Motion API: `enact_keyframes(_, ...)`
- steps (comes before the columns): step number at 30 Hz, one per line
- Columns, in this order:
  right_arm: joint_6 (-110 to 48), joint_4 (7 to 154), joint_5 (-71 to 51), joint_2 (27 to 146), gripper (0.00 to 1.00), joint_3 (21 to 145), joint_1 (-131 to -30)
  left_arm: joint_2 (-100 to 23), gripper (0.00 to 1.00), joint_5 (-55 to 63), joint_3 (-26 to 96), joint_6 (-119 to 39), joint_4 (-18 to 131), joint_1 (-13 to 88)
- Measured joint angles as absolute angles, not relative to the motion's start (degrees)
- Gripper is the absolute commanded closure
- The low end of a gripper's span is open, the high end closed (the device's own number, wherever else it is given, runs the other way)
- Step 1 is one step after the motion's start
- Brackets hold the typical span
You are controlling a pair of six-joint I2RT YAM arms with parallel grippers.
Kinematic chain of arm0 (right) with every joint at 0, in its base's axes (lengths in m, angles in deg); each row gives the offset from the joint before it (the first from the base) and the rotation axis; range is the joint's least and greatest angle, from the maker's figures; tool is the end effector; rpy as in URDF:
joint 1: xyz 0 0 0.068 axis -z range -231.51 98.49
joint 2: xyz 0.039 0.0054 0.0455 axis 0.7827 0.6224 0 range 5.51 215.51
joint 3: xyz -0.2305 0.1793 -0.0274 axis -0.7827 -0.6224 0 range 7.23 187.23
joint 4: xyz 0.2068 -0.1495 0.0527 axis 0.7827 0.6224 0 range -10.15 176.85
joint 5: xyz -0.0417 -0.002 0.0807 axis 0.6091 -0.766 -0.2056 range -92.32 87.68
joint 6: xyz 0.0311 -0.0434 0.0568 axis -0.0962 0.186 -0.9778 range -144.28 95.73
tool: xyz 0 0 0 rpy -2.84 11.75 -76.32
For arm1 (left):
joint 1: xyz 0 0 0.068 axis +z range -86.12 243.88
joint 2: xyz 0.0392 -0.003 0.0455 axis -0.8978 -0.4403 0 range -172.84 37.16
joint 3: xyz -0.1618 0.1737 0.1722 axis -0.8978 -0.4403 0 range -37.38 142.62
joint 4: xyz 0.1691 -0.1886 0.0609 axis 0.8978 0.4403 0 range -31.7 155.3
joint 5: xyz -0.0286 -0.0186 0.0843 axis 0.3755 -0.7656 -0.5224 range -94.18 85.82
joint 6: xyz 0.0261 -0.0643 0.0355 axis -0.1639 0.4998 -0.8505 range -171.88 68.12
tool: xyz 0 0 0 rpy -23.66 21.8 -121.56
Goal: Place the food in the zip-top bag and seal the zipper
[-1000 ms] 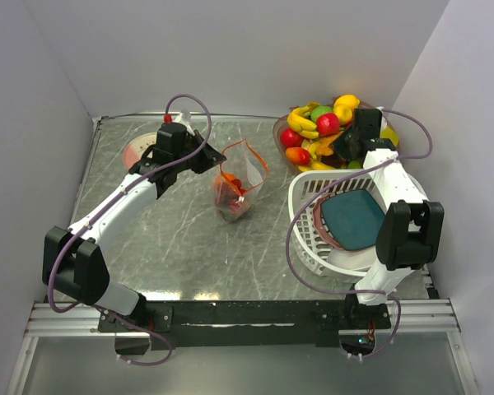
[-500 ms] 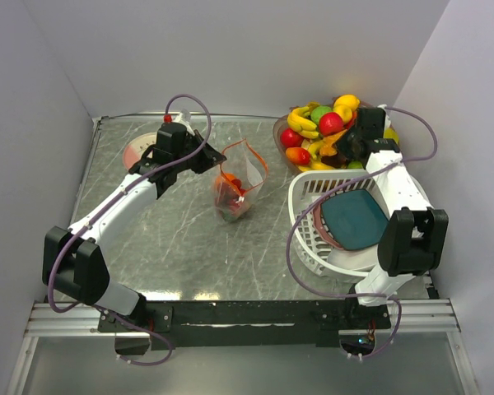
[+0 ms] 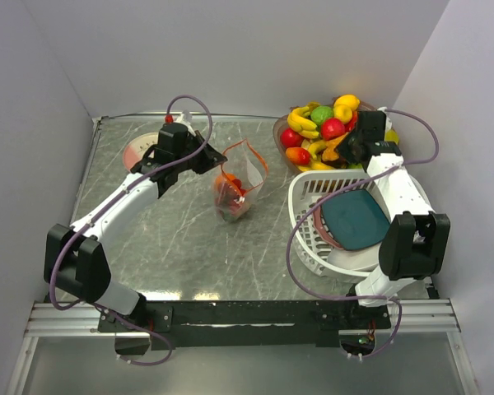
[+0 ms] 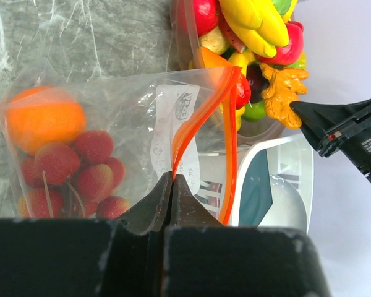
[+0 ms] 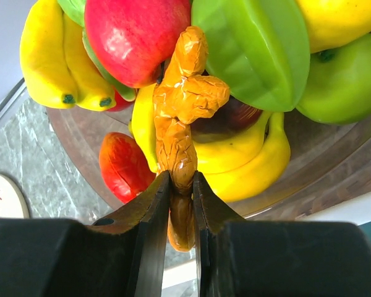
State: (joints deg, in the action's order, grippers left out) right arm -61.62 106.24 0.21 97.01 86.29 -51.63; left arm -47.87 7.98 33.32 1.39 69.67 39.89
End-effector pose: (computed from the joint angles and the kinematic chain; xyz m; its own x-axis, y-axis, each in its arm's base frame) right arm 0.3882 -0.0021 0.3165 -0.4788 0.6050 -0.6362 0.4059 0.7951 0.4506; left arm 0.3341 -0.1640 0.3349 -0.6946 -0.5486 -0.4655 0.0236 0.6293 -0.7768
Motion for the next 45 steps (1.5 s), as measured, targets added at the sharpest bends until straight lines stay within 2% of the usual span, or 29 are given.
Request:
enact_keyframes(22, -59.87, 107.56, 1.71, 91.75, 0.97, 85.07, -52.77, -48.11, 0.99, 7.96, 33.3, 1.39, 69.69, 39.04)
enact_keyframes(33, -55.91, 112.32, 7.9, 85.21, 0.97, 87.26, -63.78, -48.13, 0.99, 7.96, 33.3, 1.39, 69.69, 38.77)
enact_keyframes(38, -53.16, 112.56, 3.97, 82.59, 0.96, 88.63, -68.18, -48.13, 0.99, 7.96, 33.3, 1.39, 69.69, 38.71)
enact_keyframes(45, -48.83, 112.76, -8.16, 81.93, 0.96, 89.14, -75.08, -48.13, 0.99, 7.98, 33.3, 1.39, 69.69, 38.66)
